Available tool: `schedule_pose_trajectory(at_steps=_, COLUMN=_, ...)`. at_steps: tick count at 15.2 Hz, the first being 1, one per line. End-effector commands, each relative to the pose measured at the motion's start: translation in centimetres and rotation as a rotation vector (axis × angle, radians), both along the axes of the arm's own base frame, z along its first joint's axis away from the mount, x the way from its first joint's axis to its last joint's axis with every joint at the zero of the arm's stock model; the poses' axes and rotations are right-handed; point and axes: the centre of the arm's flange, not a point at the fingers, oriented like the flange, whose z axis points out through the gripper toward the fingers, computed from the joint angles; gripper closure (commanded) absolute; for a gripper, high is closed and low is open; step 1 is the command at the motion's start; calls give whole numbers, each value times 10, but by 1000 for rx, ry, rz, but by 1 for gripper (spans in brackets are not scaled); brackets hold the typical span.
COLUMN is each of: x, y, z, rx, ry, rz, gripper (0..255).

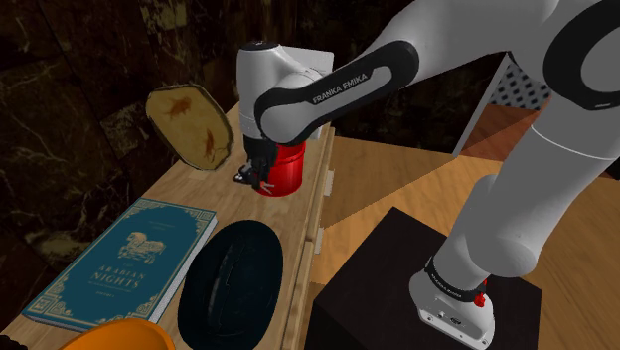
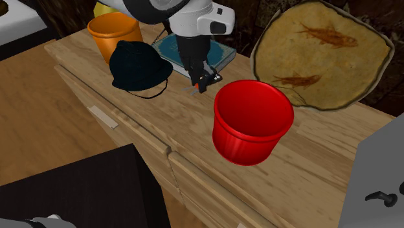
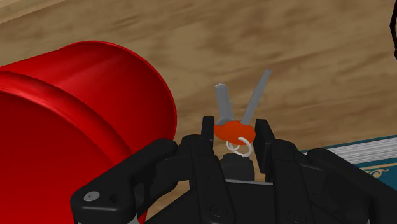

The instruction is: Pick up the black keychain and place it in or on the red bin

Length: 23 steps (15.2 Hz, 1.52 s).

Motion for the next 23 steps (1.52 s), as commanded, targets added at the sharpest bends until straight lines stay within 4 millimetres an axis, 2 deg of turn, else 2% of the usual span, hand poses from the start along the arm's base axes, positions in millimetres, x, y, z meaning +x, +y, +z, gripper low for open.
schedule_pose_trajectory(at_steps=1, x=-1, y=0, z=10, rx=0, ry=0, rz=0, gripper=255)
schedule_pose_trajectory(at_steps=20, x=-1, y=0, z=111, rx=0, ry=0, rz=0, gripper=255)
schedule_pose_trajectory(at_steps=21, x=-1, y=0, z=112, rx=0, ry=0, rz=0, gripper=255)
schedule_pose_trajectory(at_steps=23, x=10, y=-24, z=113, rx=0, ry=0, rz=0, gripper=255)
